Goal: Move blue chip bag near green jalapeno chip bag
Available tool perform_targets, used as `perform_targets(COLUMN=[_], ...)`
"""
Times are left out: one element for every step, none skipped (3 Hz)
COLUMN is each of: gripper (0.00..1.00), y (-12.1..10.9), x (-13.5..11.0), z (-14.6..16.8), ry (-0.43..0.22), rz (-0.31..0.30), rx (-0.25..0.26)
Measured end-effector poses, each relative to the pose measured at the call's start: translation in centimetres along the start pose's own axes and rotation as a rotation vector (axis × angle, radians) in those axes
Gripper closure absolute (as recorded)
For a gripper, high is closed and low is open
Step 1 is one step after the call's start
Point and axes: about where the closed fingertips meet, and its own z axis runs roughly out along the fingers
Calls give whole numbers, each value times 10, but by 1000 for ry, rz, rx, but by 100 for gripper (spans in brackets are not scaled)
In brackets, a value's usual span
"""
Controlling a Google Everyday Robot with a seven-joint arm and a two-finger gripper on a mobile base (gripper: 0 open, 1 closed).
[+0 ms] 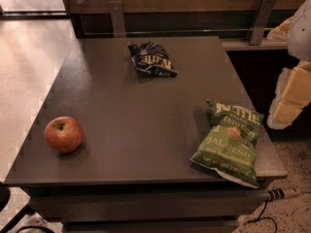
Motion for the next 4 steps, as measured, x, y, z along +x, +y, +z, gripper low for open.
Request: perform_targets(gripper=[0,0,0,0], y=[0,-15,-53,-85], x=[0,-7,-34,-57], z=[0,0,10,30], ry=[0,-31,-122,-237], rz=[0,-7,-37,-47], rx=[0,6,13,19])
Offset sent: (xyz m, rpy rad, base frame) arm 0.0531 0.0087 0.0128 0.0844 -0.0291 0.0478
